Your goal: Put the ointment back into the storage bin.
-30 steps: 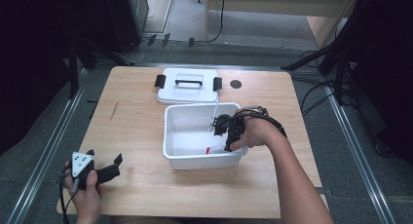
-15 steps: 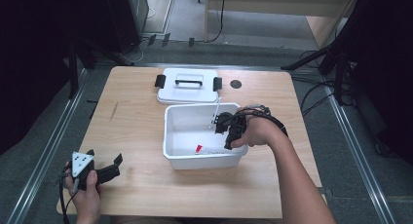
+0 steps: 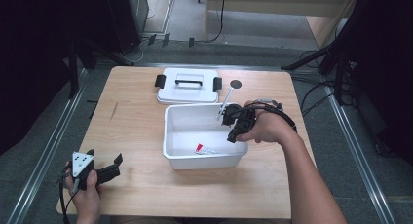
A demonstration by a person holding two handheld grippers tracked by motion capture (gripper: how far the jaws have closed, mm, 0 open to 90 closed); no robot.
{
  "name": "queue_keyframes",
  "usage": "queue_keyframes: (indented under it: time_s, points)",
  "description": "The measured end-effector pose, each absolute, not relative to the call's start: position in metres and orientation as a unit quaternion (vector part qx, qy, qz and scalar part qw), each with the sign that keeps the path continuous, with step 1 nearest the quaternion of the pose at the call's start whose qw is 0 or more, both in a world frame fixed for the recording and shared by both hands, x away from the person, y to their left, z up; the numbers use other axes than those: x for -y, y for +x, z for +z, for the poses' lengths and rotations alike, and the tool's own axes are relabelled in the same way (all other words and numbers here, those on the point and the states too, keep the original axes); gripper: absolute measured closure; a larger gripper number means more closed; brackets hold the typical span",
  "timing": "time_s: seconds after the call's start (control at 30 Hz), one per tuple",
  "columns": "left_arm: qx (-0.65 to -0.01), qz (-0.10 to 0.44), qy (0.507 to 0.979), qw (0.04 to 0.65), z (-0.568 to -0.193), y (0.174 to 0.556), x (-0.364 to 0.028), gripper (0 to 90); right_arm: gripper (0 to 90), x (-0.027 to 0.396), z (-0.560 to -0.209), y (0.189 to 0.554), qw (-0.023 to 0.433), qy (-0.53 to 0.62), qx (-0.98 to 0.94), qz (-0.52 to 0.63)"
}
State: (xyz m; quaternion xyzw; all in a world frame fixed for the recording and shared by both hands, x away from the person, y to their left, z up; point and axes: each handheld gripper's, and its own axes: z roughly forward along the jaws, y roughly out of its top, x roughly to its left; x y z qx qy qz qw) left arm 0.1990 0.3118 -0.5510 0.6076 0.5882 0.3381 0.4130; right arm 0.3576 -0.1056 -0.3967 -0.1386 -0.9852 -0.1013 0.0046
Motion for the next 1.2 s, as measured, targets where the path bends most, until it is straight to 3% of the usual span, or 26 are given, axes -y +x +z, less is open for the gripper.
queue_keyframes:
  time_s: [0.73, 1.2]
  points:
    - [-0.588, 0.34, 0.607, 0.413, -0.551, 0.199, -0.311, 0.1, 79.6, 0.166, -0.363, 0.352, -0.027, -0.196, 0.97, -0.14]
    - [-0.588, 0.34, 0.607, 0.412, -0.551, 0.199, -0.311, 0.1, 62.2, 0.197, -0.375, 0.354, -0.036, -0.241, 0.958, -0.151]
